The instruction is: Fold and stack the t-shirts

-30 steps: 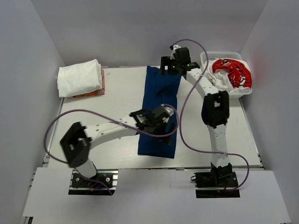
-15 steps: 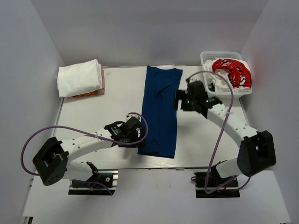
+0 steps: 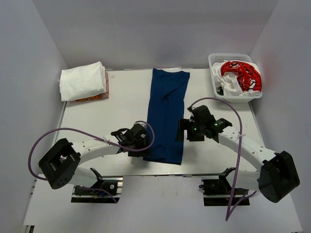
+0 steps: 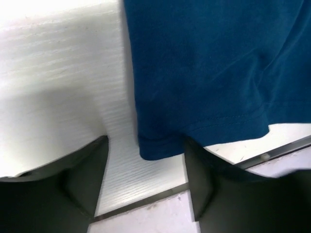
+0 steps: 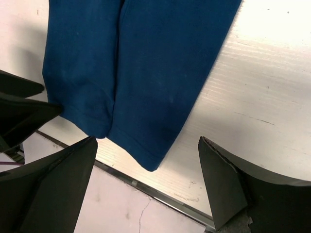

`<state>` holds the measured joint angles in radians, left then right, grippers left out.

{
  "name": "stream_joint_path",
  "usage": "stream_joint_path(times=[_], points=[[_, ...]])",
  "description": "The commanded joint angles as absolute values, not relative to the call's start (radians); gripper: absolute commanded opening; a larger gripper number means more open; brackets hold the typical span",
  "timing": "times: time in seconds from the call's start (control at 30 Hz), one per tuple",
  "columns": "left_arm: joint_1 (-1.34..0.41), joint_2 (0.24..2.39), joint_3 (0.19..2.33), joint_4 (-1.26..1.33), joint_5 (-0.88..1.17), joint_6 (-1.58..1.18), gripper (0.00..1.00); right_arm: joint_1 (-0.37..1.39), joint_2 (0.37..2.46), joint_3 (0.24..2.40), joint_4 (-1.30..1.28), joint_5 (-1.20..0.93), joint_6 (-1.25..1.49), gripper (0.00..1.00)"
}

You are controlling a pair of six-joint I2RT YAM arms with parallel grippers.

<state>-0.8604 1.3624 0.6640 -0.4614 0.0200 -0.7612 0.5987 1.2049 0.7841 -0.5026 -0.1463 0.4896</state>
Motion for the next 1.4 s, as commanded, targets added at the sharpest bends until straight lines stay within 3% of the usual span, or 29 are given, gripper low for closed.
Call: stream_joint_path(times=[0.0,0.07,0.13,0.23,0.27,0.4,0.7,1.0,1.13,1.17,1.27,1.37], points=[[-0.859,1.380,0.624,-0.414,0.054,-0.747,0.68,0.609,1.170,0.795,-0.514,-0.163,0.508,0.90],[-0.859,1.420,0.655,-0.432,0.104,-0.730,0.55,0.612,1.170,0.790,-0.517,-0.166,0.511,0.90],[-0.868,1.431,0.664,-0.455,0.104,-0.707,0.53,0.615,1.175,0.784,-0.535,-0.155,0.509,0.90],[-0.868,1.431,0.664,-0.466,0.129,-0.697,0.38,0.615,1.183,0.778,-0.540,-0.138,0.503,0.90],[-0.859,1.431,0.664,-0.482,0.129,-0.696,0.26,0.615,1.186,0.785,-0.541,-0.140,0.500,0.90],[-0.859,1.451,0.692,-0.526,0.132,-0.696,0.00,0.621,1.193,0.784,-0.551,-0.153,0.495,0.90],[-0.859,1.440,0.692,-0.560,0.153,-0.715,0.00,0.747,1.241,0.692,-0.594,-0.210,0.583,0.90],[-0.859,1.439,0.672,-0.538,0.178,-0.733,0.00,0.818,1.308,0.595,-0.460,-0.258,0.710,0.90],[-0.859,1.439,0.681,-0.560,0.157,-0.742,0.00,0.831,1.312,0.594,-0.443,-0.238,0.726,0.73],[-0.859,1.439,0.693,-0.560,0.147,-0.742,0.00,0.831,1.312,0.595,-0.434,-0.236,0.726,0.62],[-0.870,1.421,0.693,-0.560,0.137,-0.762,0.00,0.838,1.321,0.600,-0.437,-0.212,0.727,0.51],[-0.870,1.399,0.693,-0.569,0.126,-0.773,0.00,0.838,1.342,0.609,-0.436,-0.219,0.723,0.32]])
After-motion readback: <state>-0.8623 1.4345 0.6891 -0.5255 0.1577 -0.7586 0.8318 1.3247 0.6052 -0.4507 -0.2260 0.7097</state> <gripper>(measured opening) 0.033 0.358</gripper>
